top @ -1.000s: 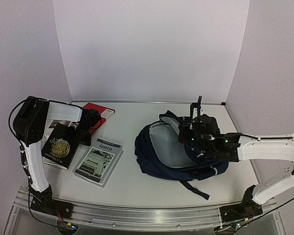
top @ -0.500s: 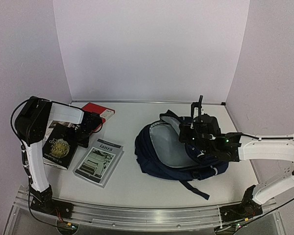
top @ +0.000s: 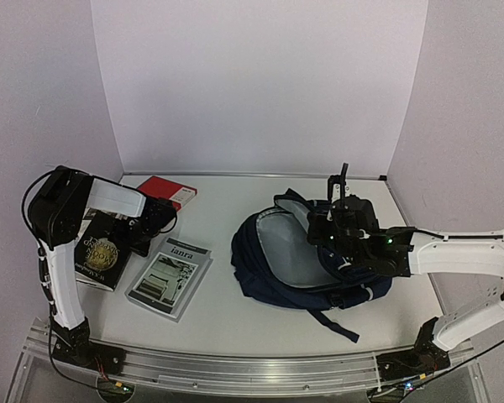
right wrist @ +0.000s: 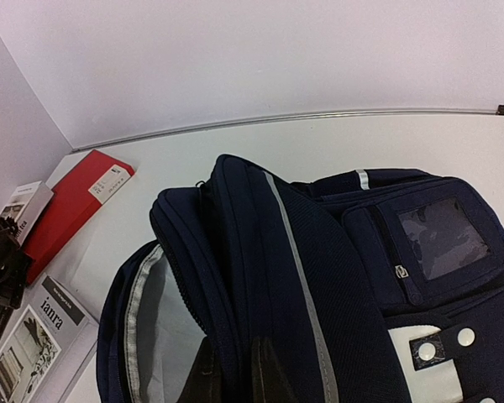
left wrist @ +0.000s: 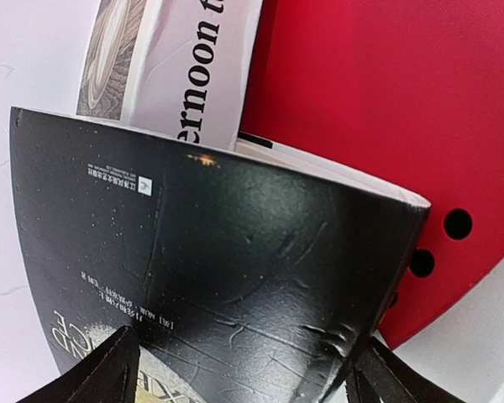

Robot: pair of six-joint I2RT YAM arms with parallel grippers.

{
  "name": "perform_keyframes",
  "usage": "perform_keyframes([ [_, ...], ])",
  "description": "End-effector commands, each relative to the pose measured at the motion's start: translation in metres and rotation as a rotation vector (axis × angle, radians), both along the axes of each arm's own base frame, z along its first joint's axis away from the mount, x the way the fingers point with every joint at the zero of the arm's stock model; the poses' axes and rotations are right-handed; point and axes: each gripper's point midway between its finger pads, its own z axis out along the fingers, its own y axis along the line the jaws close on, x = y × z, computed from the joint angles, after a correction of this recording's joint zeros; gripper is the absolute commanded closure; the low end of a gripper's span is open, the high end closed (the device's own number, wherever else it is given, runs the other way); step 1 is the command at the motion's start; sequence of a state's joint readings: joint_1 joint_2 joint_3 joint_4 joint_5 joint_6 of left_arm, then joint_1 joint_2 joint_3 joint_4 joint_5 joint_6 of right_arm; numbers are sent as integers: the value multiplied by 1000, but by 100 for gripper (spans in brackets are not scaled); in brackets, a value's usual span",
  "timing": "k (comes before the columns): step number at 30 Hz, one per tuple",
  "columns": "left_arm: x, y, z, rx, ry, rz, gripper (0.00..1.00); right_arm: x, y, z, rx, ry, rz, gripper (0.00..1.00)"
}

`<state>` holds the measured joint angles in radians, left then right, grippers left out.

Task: Pack the student bag
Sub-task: Adjust the book at the center of the board.

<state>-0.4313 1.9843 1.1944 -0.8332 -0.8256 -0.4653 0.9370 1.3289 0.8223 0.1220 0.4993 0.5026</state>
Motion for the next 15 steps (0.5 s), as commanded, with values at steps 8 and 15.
perform_keyframes([
  [8,5,33,-5,133,-7,1,41,9,-8,54,129,-106,-62,100],
  [15,21,34,53,134,-215,-20,64,9,-10,52,120,-101,-65,100],
])
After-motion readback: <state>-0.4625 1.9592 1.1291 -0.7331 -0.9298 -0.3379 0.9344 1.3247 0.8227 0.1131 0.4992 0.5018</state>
